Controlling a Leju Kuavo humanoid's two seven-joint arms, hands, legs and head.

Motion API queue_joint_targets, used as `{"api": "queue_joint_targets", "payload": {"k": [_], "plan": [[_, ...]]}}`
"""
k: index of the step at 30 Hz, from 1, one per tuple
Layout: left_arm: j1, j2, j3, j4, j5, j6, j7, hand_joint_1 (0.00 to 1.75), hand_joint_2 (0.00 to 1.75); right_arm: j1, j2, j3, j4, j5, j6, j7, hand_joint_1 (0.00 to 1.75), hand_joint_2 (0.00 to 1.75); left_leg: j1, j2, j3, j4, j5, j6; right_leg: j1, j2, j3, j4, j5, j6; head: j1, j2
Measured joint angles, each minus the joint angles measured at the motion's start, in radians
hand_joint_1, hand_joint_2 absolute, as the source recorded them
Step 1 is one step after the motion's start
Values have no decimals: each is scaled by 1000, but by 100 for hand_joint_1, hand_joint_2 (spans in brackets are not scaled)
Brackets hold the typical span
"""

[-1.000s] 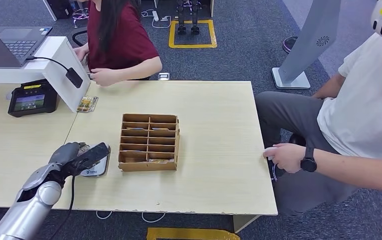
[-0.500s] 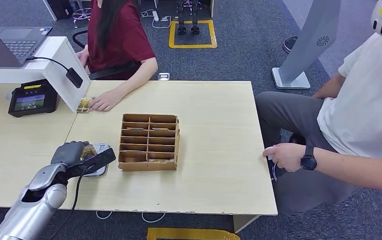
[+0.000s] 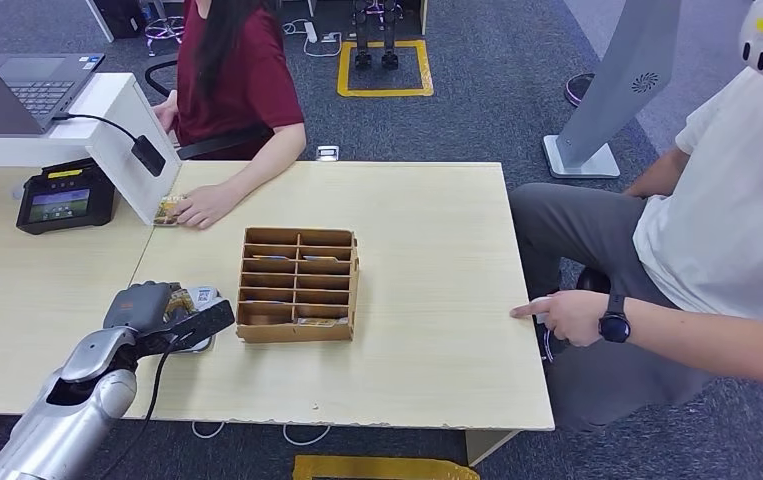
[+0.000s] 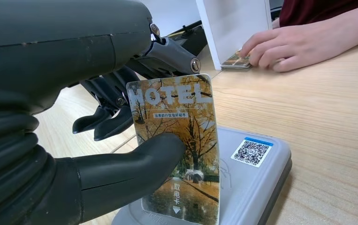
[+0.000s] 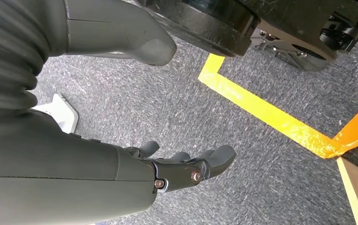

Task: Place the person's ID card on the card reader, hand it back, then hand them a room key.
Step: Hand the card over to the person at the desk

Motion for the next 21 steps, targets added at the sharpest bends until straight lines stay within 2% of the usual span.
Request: {"api": "queue_joint_targets", "payload": {"k": [21], "plan": [[1, -4, -17, 0, -56, 1, -10, 175, 175, 9, 0, 0, -12, -3, -1, 3, 0, 175, 0, 0, 0, 0, 0, 0, 0, 0, 0, 0, 0, 0, 0, 0]]}}
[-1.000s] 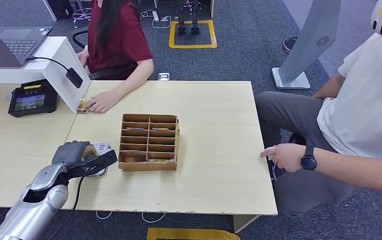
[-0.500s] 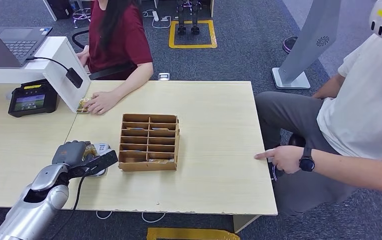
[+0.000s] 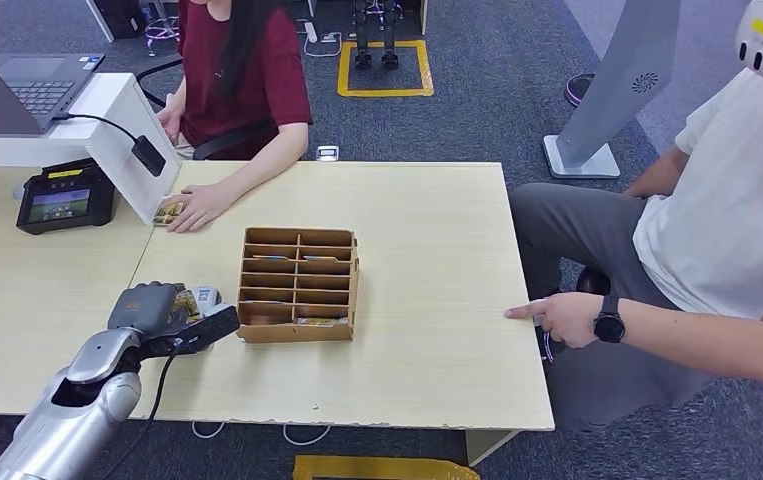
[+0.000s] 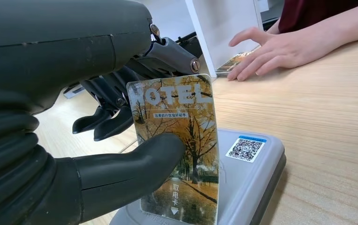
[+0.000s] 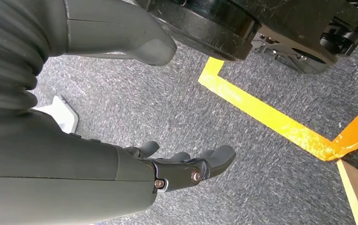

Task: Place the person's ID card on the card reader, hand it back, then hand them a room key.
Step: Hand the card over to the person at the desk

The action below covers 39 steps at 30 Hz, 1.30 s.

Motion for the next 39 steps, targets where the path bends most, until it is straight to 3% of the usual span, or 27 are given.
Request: {"api": "queue_joint_targets", "payload": {"k": [39], "plan": [[29, -42, -2, 12, -153, 63, 21, 175, 175, 20, -14, 6, -29, -22, -32, 2, 0, 175, 0, 0, 0, 0, 0, 0, 0, 0, 1, 0, 0, 0, 0, 0]]}}
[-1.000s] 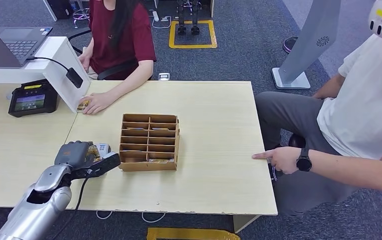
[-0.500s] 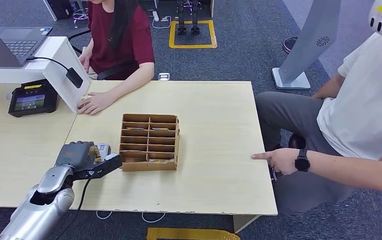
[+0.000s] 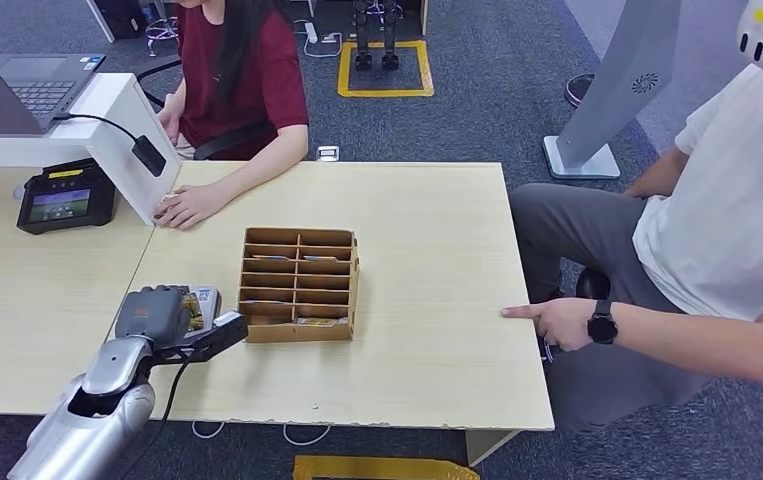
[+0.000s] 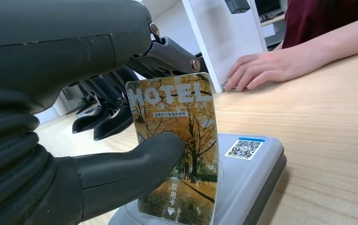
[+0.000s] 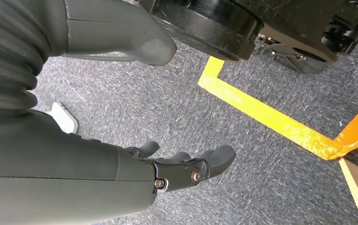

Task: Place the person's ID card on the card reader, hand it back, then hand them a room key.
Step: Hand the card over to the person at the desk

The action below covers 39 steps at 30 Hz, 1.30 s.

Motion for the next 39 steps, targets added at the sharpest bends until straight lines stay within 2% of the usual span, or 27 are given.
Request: {"api": "queue_joint_targets", "payload": {"k": [30, 33, 39], "plan": [[18, -17, 0, 0, -110, 24, 0, 175, 175, 15, -29, 35, -27, -23, -35, 18, 0, 175, 0, 0, 0, 0, 0, 0, 0, 0, 0, 0, 0, 0, 0, 0], [17, -18, 0, 0, -80, 12, -18, 175, 175, 15, -32, 38, -29, -26, -38, 19, 0, 175, 0, 0, 0, 0, 0, 0, 0, 0, 0, 0, 0, 0, 0, 0], [14, -9, 0, -2, 71, -56, -105, 175, 175, 15, -39, 44, -30, -32, -41, 15, 0, 175, 0, 0, 0, 0, 0, 0, 0, 0, 1, 0, 0, 0, 0, 0]]}}
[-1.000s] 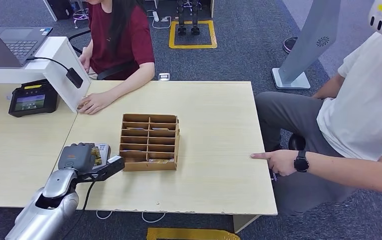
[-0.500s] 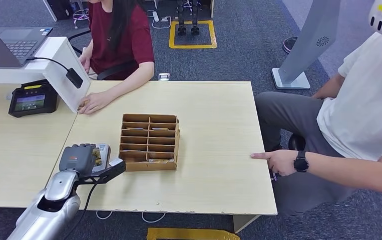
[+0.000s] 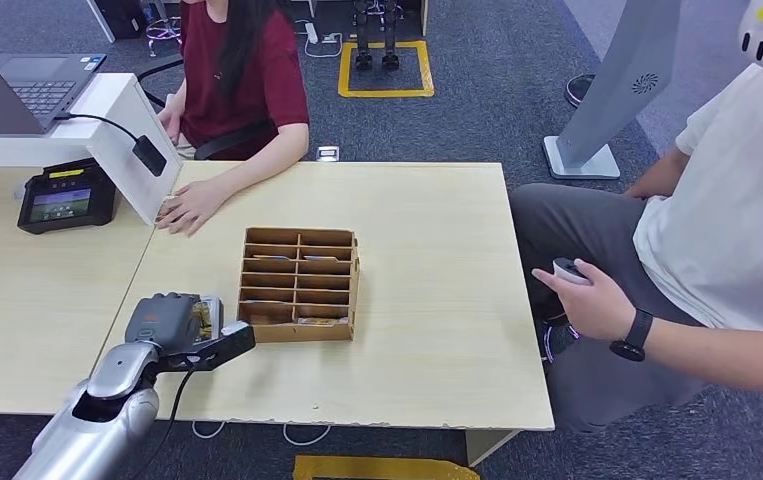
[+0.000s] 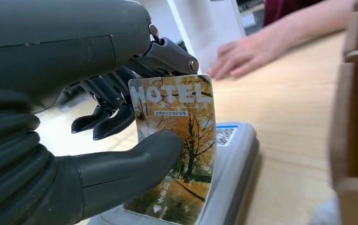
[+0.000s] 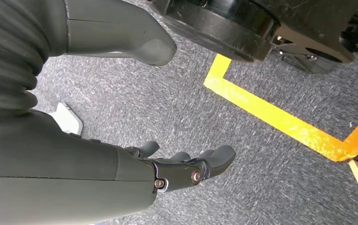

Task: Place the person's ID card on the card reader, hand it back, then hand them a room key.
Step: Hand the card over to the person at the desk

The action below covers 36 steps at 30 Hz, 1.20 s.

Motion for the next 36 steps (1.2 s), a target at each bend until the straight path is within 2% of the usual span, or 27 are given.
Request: {"api": "queue_joint_targets", "payload": {"k": [3, 6, 8, 10, 18, 20, 24, 28, 31, 36], "plan": [[-1, 23, 2, -16, 201, -78, -84, 175, 175, -1, -6, 5, 1, -7, -2, -13, 0, 175, 0, 0, 0, 0, 0, 0, 0, 0, 0, 0, 0, 0, 0, 0], [19, 43, 32, -73, 521, -142, -160, 175, 175, -1, -16, 15, 6, -22, -15, -35, 0, 175, 0, 0, 0, 0, 0, 0, 0, 0, 0, 0, 0, 0, 0, 0], [51, 39, 87, -137, 757, -146, -210, 175, 175, 0, -24, 22, 7, -32, -29, -45, 0, 175, 0, 1, 0, 0, 0, 0, 0, 1, -1, 0, 0, 0, 0, 0], [70, 29, 126, -178, 862, -135, -232, 175, 175, 1, -29, 26, 7, -37, -36, -47, 0, 175, 0, 2, 0, 0, 0, 0, 0, 2, -1, 0, 0, 0, 0, 0], [87, 18, 161, -210, 909, -121, -239, 175, 175, 4, -32, 30, 7, -38, -43, -47, 0, 175, 0, 2, 0, 0, 0, 0, 0, 2, -1, 0, 0, 0, 0, 0], [109, -1, 210, -256, 961, -102, -257, 175, 175, 5, -37, 38, 6, -39, -51, -48, 0, 175, 0, 1, 0, 0, 0, 0, 0, 1, -1, 0, 0, 0, 0, 0], [146, -100, 389, -383, 1068, 44, -325, 175, 175, 0, -53, 76, -1, -39, -69, -37, 0, 175, 0, 1, -1, 0, -1, 1, 0, 1, -1, 0, 0, 0, 0, 0], [155, -129, 455, -408, 1071, 96, -356, 175, 175, -3, -64, 97, -3, -37, -77, -35, 0, 175, 0, 0, -1, 0, 0, 1, 0, 0, -1, 0, 0, 0, 0, 0], [145, -142, 470, -412, 987, 177, -379, 175, 175, -11, -66, 105, -3, -37, -75, -32, 0, 175, 0, 1, -1, 0, 0, 1, 0, 0, -1, 0, 0, 0, 0, 0], [48, -145, 462, -382, 589, 445, -421, 175, 175, -48, -70, 130, 1, -35, -53, -38, 0, 175, 0, 0, -1, 1, 1, 1, 0, 0, -1, 0, 1, 1, 0, 0]]}}
